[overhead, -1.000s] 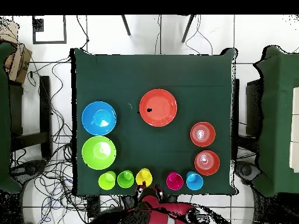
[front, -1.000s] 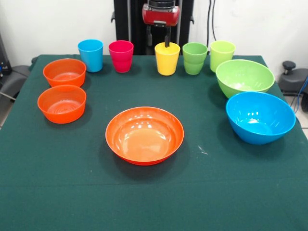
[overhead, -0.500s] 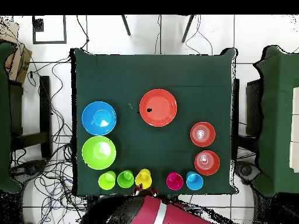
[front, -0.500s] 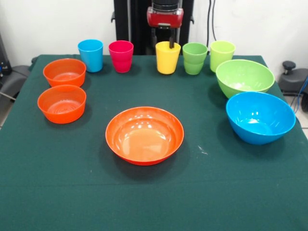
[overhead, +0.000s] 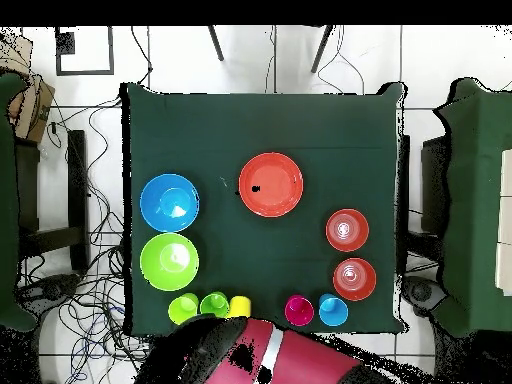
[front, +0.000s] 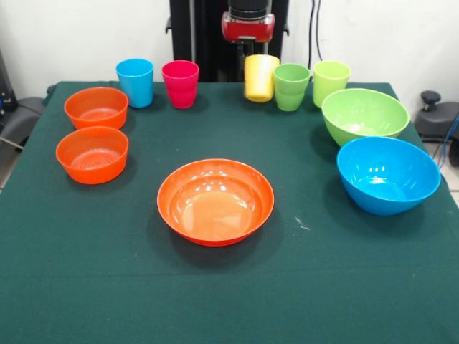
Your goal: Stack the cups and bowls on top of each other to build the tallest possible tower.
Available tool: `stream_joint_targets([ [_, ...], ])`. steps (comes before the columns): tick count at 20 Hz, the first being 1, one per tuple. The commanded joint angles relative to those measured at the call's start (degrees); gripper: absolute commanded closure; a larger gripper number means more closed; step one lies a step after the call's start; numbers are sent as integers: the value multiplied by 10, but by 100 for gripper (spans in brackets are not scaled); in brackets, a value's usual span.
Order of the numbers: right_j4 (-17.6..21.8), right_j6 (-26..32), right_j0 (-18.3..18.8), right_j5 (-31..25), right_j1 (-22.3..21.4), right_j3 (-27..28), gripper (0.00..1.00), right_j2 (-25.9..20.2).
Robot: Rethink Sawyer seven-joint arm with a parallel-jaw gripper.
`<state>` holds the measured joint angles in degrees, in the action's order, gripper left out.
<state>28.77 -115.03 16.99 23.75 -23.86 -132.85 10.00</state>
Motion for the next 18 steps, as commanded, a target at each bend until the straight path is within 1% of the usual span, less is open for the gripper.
stream_joint_targets([
  [1, -34, -78, -12, 41, 4, 91, 100, -38],
  [2, -27, -81, 5, 20, -2, 89, 100, -55],
  [3, -27, -81, 6, 15, -4, 88, 100, -56],
  [8, -29, -85, 2, 30, 9, 85, 100, -52],
  [11, -33, -87, -1, 31, 3, 81, 100, -50],
  [14, -33, -88, 5, 8, -21, 70, 100, -58],
  [15, -33, -86, 3, -4, -36, 65, 100, -59],
  [18, -33, -85, 15, -46, -77, 45, 100, -75],
])
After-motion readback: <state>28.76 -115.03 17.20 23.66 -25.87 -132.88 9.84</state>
